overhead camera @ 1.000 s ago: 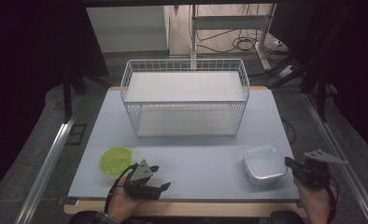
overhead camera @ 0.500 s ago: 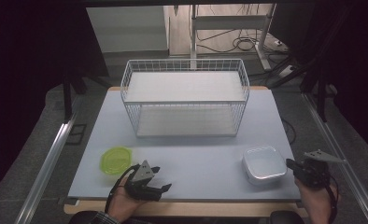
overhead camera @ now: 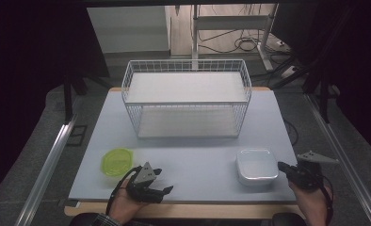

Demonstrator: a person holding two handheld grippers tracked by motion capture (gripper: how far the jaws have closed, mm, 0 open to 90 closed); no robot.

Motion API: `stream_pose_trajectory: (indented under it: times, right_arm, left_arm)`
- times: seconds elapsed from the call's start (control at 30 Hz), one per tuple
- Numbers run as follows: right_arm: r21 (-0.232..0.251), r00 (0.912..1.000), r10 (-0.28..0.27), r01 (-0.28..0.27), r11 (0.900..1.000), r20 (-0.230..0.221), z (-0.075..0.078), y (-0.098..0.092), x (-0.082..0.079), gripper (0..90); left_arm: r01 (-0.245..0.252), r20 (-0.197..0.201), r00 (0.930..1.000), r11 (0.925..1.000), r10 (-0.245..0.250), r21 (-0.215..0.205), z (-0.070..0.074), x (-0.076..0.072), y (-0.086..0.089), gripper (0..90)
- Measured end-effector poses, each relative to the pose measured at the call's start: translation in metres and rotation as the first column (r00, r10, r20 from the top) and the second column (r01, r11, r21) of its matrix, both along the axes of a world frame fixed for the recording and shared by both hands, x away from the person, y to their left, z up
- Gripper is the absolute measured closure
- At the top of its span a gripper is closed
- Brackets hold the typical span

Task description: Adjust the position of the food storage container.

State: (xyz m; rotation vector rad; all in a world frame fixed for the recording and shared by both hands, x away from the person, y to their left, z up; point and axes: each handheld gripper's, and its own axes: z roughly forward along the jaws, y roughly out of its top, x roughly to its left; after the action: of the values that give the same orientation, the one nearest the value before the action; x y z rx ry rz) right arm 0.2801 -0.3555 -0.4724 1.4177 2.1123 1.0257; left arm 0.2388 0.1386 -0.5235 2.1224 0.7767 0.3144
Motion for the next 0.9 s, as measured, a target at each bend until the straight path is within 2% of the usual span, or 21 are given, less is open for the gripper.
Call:
stream_pose_trajectory:
  times: [0.23, 0.4, 0.63, 0.67, 0.8, 0.9]
  right_arm:
    - [-0.009, 0.9998, 0.019, -0.019, 1.0, 0.002, -0.002, 0.008, 0.005, 89.7]
    - [0.005, 0.9998, 0.019, -0.019, 1.0, -0.001, -0.003, 0.01, 0.014, 89.7]
    - [0.027, 0.9973, 0.072, -0.072, 0.997, -0.013, -0.005, 0.026, 0.016, 89.6]
    - [0.027, 0.9957, 0.092, -0.092, 0.995, -0.014, -0.005, 0.033, 0.016, 89.6]
    - [0.034, 0.9938, 0.11, -0.109, 0.993, -0.017, -0.006, 0.04, 0.017, 89.6]
    - [0.044, 0.9918, 0.126, -0.125, 0.991, -0.021, -0.007, 0.048, 0.018, 89.6]
  left_arm:
    - [-0.002, -0.006, 1.0, 1.0, 0.002, -0.004, 0.0, 0.001, 0.0, 25.7]
    - [0.0, -0.005, 1.0, 0.9999, 0.0, 0.01, 0.0, 0.0, -0.002, 26.1]
    - [-0.003, -0.004, 1.0, 0.9998, 0.003, 0.017, -0.001, 0.001, -0.003, 27.5]
    - [-0.005, -0.004, 1.0, 0.9998, 0.005, 0.018, -0.001, 0.001, -0.003, 29.3]
    - [-0.02, -0.014, 0.9997, 0.9997, 0.02, 0.012, 0.0, 0.002, -0.003, 32.5]
    - [-0.04, -0.006, 0.9992, 0.9992, 0.04, 0.008, 0.002, 0.002, -0.002, 37.7]
